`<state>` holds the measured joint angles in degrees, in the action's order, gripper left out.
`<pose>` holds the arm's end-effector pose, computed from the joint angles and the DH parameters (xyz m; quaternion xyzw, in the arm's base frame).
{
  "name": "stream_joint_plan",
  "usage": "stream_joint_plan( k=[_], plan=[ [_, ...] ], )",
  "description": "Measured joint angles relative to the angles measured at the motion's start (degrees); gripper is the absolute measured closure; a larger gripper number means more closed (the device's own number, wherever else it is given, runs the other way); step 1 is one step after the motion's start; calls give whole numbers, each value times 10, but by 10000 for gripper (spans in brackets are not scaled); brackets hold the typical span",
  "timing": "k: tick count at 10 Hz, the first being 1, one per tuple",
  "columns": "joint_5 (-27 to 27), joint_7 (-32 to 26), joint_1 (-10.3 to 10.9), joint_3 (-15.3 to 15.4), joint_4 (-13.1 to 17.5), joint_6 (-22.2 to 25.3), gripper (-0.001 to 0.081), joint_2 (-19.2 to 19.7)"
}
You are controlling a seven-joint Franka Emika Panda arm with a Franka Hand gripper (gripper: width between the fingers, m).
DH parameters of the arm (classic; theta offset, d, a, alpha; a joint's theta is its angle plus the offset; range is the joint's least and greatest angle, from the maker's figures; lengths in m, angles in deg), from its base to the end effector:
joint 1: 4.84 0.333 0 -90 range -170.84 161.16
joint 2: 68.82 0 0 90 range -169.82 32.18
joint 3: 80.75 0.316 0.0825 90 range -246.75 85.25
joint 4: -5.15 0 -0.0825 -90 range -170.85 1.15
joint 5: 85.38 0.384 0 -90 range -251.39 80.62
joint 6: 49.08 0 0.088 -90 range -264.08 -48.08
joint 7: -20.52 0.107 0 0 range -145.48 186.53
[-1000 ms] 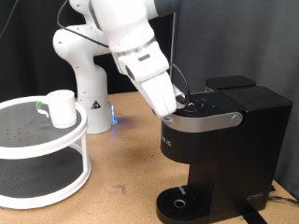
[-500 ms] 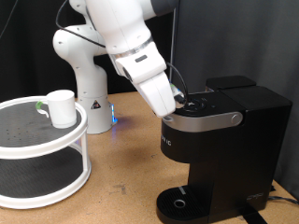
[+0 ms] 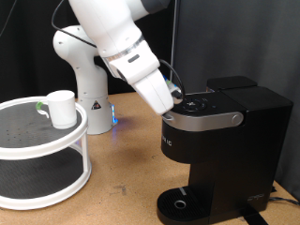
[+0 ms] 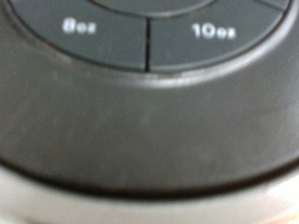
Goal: Make a cup of coffee with the keurig machine
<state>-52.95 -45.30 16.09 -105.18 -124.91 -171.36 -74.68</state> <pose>0.5029 -0.0092 0.4002 -0.8963 -0.3635 -0.1242 0.2218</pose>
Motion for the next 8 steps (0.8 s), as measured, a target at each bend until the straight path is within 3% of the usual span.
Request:
stream_joint_plan(
  k=[3, 5, 7, 8],
  plan=[
    [60, -21, 0, -10, -4, 8, 803, -29],
    [69, -21, 0, -19, 1, 37, 803, -53],
    [64, -4, -4, -28, 19, 97, 803, -64],
    [64, -4, -4, -27, 17, 89, 803, -64]
  ],
)
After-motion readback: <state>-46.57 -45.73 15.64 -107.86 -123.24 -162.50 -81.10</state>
